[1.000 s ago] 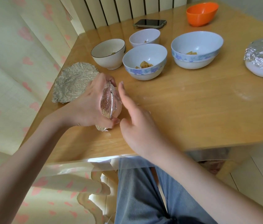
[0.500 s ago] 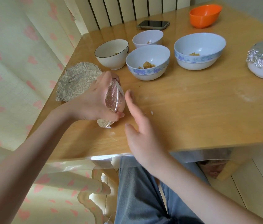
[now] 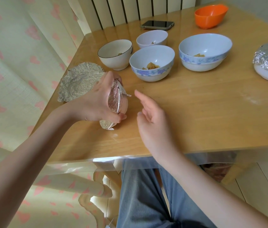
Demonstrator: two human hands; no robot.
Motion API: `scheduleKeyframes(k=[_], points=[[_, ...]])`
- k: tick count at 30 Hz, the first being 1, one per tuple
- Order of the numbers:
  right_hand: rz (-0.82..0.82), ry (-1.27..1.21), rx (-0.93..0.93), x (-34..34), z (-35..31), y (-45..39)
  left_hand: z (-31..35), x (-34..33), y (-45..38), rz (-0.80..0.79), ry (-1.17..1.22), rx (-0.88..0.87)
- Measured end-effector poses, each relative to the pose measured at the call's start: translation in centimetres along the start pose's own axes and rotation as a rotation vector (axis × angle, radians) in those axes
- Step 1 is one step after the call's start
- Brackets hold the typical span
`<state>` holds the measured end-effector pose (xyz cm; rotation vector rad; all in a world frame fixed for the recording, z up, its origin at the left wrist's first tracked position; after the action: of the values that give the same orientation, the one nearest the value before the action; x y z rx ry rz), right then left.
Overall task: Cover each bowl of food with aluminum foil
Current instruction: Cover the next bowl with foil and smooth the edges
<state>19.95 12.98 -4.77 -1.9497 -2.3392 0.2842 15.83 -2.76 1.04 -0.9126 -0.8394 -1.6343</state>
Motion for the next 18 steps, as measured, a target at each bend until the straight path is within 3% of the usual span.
scheduleKeyframes(k=[10, 12, 15, 18], points=[[0.049, 0.614, 0.383, -1.1, -0.7, -0.9, 0.3, 0.1, 0.0, -0.025, 0.023, 0.025], [-0.026, 0.448, 0.252, -0.1, -0.9, -1.3, 0.1, 0.2, 0.0, -0.041, 0.054, 0.068], [0.033, 0.190, 0.001, 1.5, -0.5, -1.8, 0.4, 0.4, 0.0, -0.058, 0.039, 0.095], [0.033, 0.105, -0.072, 1.6, -0.3, -1.6, 1.1, 1.2, -0.1, -0.111, -0.112, 0.142]])
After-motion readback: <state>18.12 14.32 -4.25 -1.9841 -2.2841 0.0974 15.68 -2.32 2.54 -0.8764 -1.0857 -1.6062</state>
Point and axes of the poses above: each hand's wrist, its own y-axis away from the middle knuckle, its own x-axis out of the back of the hand, z = x × y, the point moved 2 cm from there along -y, towards the middle knuckle, and after that the axes turned 3 degrees about x, right-handed, at the moved point
